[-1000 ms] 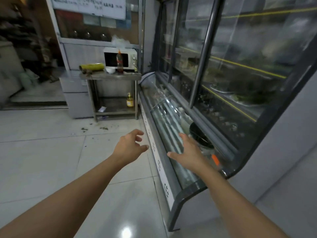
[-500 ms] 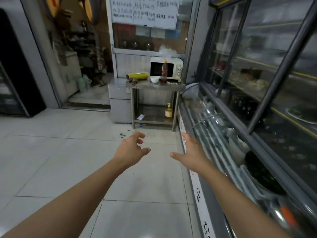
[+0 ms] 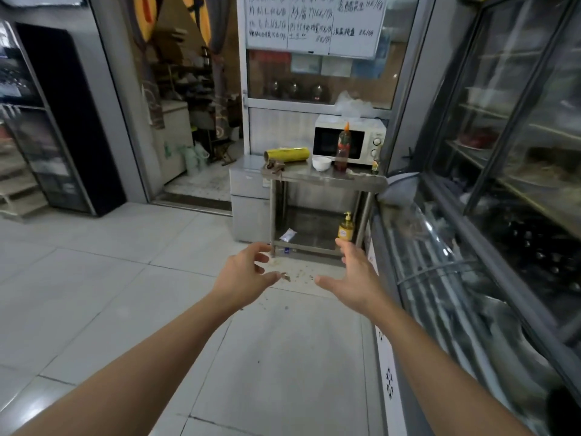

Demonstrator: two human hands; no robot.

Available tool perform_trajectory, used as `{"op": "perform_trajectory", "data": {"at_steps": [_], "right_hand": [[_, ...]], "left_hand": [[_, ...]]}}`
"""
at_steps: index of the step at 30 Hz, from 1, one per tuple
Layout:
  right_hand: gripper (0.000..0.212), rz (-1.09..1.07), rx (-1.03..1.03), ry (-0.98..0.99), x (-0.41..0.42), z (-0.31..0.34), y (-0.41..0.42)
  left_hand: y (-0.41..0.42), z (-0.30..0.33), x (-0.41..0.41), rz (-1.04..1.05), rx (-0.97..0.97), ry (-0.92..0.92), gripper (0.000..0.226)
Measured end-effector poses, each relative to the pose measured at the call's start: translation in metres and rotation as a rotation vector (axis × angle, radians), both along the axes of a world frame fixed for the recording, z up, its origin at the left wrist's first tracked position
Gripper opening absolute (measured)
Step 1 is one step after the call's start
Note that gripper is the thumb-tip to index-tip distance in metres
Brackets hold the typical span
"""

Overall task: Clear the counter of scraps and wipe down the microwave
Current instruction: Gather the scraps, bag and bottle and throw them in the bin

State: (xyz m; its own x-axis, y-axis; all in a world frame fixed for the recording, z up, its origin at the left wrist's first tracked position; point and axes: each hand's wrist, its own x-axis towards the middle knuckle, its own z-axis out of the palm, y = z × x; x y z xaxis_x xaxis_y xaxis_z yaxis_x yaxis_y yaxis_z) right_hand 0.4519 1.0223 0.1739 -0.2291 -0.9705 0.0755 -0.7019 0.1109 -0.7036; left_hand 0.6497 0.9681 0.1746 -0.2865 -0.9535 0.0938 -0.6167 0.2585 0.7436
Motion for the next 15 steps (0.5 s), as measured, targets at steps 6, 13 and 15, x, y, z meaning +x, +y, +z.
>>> {"op": "perform_trajectory", "data": {"at_steps": [6, 13, 15], "right_hand": [[0.09, -0.002, 0.008, -0.022, -0.025, -0.005, -0.093], [0.093, -0.071, -0.007, 0.007, -0.048, 0.003, -0.22], [0.093, -0.105, -0.004, 0.005, -0.052, 0.006, -0.252]], "left_hand": [[-0.098, -0.004, -0.019, -0.001, -0.015, -0.017, 0.05], [-0.25, 0.011, -0.04, -0.076, -0.043, -0.013, 0.054], [-0.289, 0.015, -0.05, -0.096, -0.036, -0.021, 0.055]]}}
